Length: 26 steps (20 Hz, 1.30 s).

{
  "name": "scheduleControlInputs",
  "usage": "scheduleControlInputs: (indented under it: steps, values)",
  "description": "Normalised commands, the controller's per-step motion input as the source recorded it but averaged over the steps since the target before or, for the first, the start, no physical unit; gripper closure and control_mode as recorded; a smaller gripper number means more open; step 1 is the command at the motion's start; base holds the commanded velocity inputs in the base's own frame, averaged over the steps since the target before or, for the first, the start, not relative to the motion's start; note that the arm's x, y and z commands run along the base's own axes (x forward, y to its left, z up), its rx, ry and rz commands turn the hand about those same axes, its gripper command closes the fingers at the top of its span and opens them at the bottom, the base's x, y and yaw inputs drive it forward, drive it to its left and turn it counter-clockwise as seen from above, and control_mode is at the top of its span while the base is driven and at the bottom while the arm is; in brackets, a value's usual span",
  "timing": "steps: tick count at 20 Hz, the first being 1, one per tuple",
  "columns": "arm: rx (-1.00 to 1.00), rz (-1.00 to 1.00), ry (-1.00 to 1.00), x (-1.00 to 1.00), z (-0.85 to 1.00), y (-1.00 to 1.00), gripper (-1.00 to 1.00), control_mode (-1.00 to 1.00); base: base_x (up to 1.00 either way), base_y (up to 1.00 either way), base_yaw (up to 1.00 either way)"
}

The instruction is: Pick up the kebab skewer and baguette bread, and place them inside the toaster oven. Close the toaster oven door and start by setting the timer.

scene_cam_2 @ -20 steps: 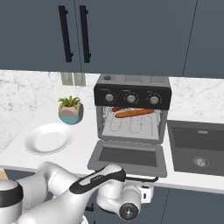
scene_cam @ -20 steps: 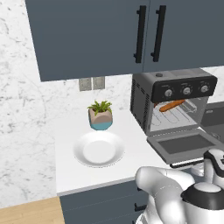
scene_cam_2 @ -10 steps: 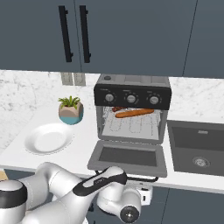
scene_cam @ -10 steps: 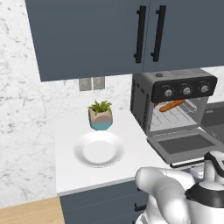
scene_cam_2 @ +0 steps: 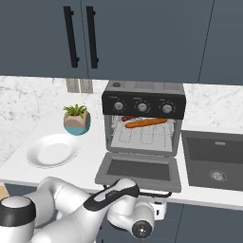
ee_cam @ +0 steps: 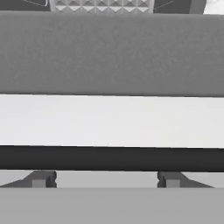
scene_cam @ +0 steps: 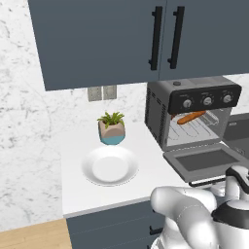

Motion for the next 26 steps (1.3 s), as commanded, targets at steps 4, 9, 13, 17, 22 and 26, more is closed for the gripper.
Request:
scheduleControlInputs:
  steps: [4,9,13,17,22,26]
  values:
    - [0.00,0.00,0.00,0.13,0.10,0.00,-1.00,-1.00,0.00,0.00,0.00]
    - [0.00,0.00,0.00,0.14,0.25,0.01,-1.00,-1.00,0.00,0.00,0.00]
    - [0.00,0.00,0.00,0.16,0.30,0.03,-1.00,-1.00,0.00,0.00,0.00]
    - [0.00,0.00,-0.04,0.06,0.37,0.03,-1.00,-1.00,0.00,0.00,0.00]
    - [0.00,0.00,-0.04,0.12,0.46,0.16,-1.00,-1.00,0.00,0.00,0.00]
    - [0.00,0.00,-0.01,0.20,0.53,0.21,-1.00,-1.00,0.00,0.00,0.00]
